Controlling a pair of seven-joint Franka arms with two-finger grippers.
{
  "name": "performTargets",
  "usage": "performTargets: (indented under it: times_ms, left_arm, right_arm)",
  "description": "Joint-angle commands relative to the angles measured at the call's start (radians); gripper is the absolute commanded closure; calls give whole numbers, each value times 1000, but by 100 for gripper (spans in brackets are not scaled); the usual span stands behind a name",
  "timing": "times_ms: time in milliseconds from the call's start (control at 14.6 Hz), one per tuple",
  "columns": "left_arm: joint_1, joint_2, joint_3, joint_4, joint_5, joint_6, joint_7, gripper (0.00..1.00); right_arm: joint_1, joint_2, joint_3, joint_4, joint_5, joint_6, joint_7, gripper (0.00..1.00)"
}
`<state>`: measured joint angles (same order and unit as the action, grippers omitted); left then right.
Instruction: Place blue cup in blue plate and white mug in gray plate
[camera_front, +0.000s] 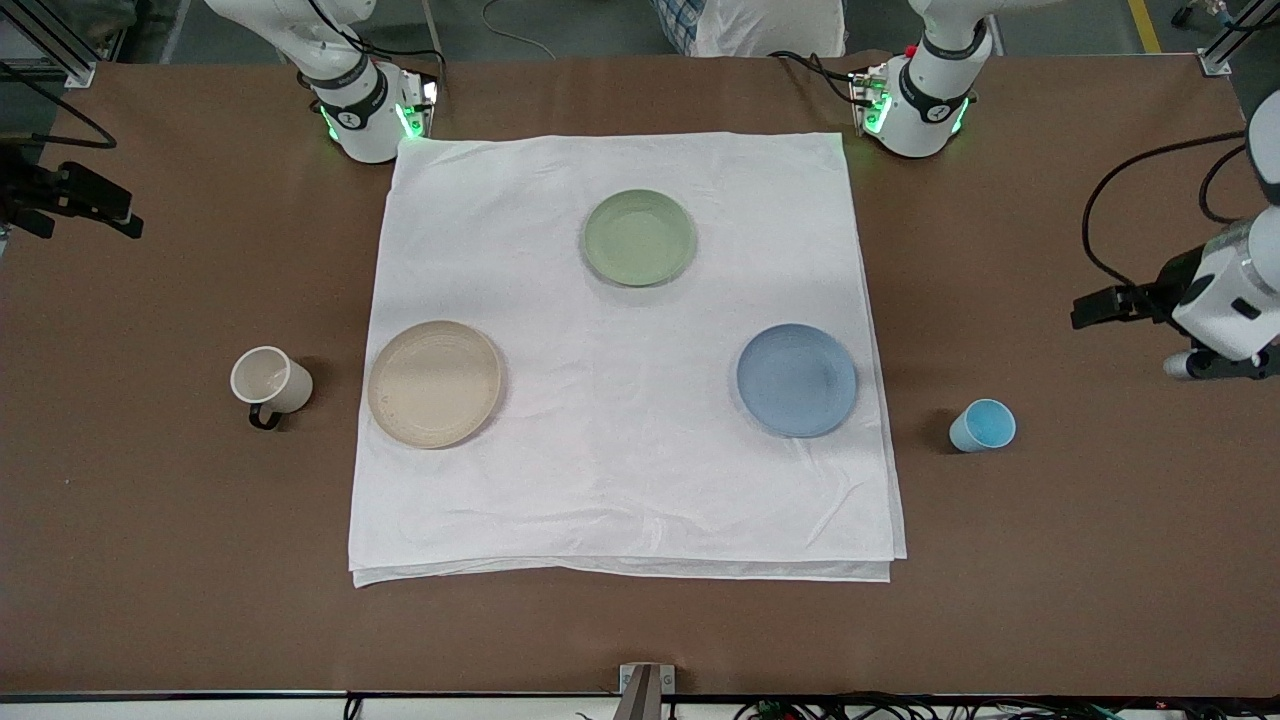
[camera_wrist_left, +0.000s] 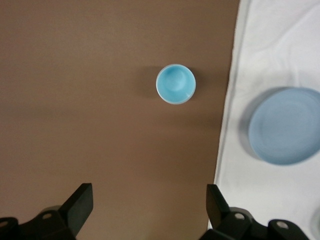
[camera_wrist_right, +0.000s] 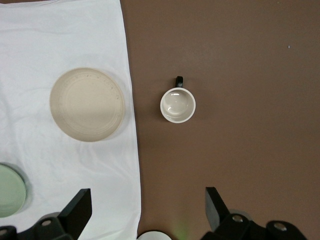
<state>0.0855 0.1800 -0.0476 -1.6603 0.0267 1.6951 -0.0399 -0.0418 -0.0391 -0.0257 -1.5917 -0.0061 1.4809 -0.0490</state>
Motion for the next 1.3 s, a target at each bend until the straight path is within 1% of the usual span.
performTargets:
  times_ms: [0,69,137,275,343,412,480,549,618,686,755,824,961,1029,1098,1235]
  left_arm:
    - [19,10,-1,-138,6,200,5,0]
    - [16,22,-1,-191,6,287,5,0]
    - [16,41,-1,-214,6,345,5,0]
    - [19,103,-1,-220,13,409,5,0]
    - [29,131,-3,-225,13,448,5,1]
    - [43,160,-5,-236,15,495,5,3]
    - [46,177,-5,-240,15,524,5,6]
    - [46,196,-5,-240,12,541,5,7]
    - [46,214,-5,-239,4,552,3,11]
    - [46,226,-6,-239,2,563,2,18]
    - [46,239,-6,-239,2,581,2,22]
    - [46,252,-8,-239,1,597,2,24]
    - [45,279,-8,-239,-1,638,-2,29]
    - [43,291,-9,-239,-2,641,-6,34]
    - [42,297,-11,-239,-20,641,-11,40]
    - [42,312,-11,-239,-42,641,-11,56]
  right_arm:
    - [-13,151,0,18,-14,157,0,0]
    - [-13,206,0,21,-23,209,-2,0]
    - [-12,266,0,22,-25,263,-2,0]
    - [-27,347,-2,1,-23,340,-2,0]
    - [-39,404,0,-11,-22,379,-2,0]
    - [-49,436,0,-30,-14,416,-2,0]
    - [-50,462,0,-62,-12,467,-2,0]
    - [-55,478,0,-123,-12,554,0,0]
    - [-59,482,0,-178,-11,640,0,0]
    - [-62,487,0,-232,-11,716,1,0]
    - [-66,489,0,-270,-11,776,1,0]
    - [-66,492,0,-293,-11,810,1,1]
    - [-70,496,0,-318,-9,829,1,9]
    - [-70,498,0,-329,-9,829,1,15]
    - [-70,498,0,-341,-9,829,1,23]
    - [-73,498,0,-353,-9,829,3,37]
